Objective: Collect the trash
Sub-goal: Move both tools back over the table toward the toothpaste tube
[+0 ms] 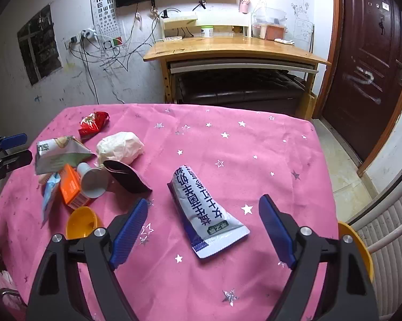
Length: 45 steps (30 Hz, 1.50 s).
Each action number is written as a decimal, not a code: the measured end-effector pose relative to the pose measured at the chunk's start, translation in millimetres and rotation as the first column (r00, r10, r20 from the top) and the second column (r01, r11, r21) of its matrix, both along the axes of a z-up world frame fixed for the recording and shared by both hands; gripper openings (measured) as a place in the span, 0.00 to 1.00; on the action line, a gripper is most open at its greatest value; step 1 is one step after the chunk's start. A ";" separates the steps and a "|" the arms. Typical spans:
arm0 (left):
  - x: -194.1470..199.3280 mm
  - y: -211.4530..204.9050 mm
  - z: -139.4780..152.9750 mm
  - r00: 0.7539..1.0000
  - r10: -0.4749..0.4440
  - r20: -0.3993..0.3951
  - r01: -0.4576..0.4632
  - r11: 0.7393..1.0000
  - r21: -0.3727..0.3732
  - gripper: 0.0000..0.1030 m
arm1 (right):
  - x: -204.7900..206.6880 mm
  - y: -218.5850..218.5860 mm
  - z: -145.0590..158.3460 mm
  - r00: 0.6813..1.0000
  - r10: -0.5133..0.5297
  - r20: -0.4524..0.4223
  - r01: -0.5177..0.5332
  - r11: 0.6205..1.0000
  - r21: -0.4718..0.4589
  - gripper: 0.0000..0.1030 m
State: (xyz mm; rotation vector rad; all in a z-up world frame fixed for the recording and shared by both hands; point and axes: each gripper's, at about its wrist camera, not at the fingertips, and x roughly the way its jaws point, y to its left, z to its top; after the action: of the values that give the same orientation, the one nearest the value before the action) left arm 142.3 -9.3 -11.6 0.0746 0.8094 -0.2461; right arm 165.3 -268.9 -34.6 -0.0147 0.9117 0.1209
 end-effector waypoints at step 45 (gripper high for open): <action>14.8 1.7 -20.9 0.987 -0.142 -0.068 0.144 0.989 0.019 0.58 | 20.1 2.9 -14.7 0.997 0.006 -0.072 -0.006 1.000 0.001 0.77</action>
State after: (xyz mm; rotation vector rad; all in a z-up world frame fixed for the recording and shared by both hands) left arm 157.1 -7.7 -32.5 0.1483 0.8744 -0.3763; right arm 185.4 -266.0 -49.3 -0.0125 0.9835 0.1282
